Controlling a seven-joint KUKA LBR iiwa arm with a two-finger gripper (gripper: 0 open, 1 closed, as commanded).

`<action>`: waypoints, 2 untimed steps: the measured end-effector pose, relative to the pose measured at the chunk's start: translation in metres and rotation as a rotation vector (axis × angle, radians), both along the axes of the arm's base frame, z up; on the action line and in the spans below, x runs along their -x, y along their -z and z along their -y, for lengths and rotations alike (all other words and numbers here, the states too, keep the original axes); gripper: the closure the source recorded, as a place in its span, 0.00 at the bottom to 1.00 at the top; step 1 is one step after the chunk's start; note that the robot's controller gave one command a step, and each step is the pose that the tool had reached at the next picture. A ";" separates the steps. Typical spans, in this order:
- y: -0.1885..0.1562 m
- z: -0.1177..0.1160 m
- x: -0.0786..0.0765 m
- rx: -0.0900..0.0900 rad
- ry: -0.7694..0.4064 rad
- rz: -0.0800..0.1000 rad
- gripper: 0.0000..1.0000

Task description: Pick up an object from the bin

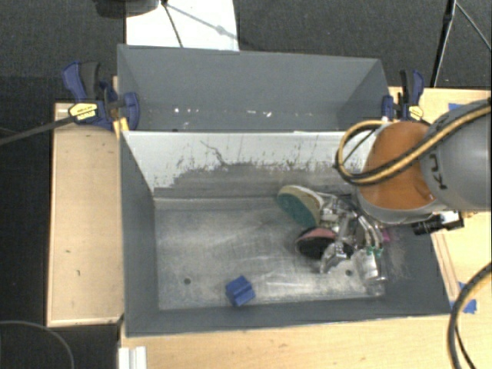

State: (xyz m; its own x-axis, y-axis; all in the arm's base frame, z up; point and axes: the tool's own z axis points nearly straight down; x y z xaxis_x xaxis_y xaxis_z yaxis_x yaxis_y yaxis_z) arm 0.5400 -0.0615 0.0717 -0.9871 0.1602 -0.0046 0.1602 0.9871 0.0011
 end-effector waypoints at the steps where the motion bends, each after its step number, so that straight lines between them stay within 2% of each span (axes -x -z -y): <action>1: -0.029 -0.013 0.001 0.000 0.246 0.001 0.00; 2: -0.032 0.001 0.002 0.000 0.452 0.002 0.00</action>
Offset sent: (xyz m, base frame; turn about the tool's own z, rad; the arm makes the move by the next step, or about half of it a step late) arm -0.0025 0.0125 0.0283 0.2459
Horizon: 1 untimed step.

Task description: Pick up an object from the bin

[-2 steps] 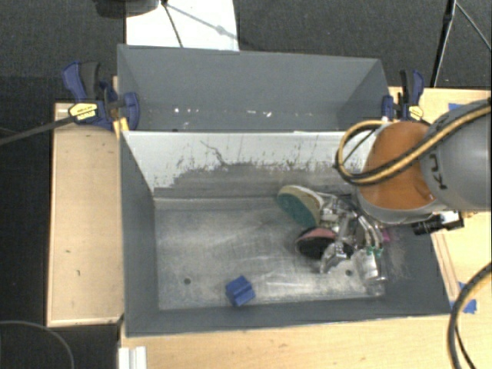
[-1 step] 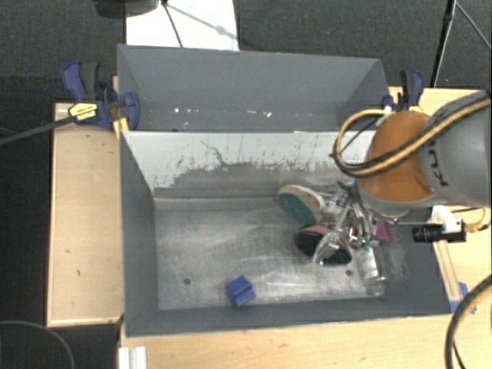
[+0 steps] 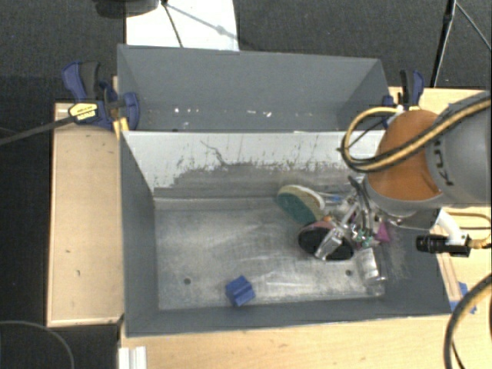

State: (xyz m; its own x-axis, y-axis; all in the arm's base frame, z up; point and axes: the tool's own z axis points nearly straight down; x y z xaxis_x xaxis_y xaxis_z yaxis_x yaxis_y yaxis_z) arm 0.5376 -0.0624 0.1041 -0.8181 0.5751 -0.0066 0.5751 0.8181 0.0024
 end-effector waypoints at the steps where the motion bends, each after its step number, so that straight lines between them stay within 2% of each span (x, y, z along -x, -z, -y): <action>1: 0.025 0.004 -0.010 0.003 0.047 0.018 0.00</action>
Offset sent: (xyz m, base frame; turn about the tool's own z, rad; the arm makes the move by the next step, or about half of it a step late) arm 0.0028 -0.0010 -0.0341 0.0462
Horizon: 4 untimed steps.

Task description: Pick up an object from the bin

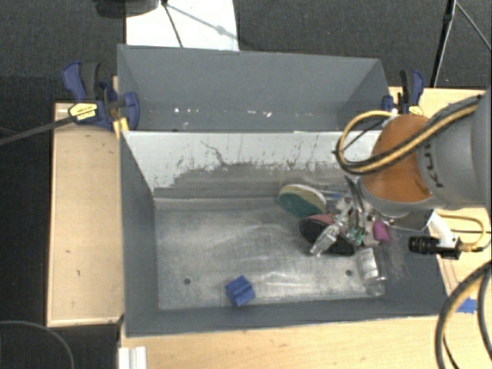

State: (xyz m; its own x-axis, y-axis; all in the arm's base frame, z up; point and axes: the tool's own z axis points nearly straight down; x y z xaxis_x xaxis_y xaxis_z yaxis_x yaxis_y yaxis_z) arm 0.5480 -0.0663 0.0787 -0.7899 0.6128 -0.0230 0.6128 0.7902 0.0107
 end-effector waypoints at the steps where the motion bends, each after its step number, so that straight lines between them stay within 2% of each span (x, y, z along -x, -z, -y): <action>1: 0.003 0.026 0.001 -0.026 0.151 -0.019 0.00; 2: 0.003 0.026 0.001 -0.025 0.146 -0.019 1.00; 3: -0.025 0.022 0.000 -0.012 0.134 -0.025 1.00; 4: -0.116 0.022 -0.002 -0.006 0.125 -0.016 1.00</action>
Offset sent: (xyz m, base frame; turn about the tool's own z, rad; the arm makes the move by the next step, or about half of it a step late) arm -0.0060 -0.0375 -0.0087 0.1696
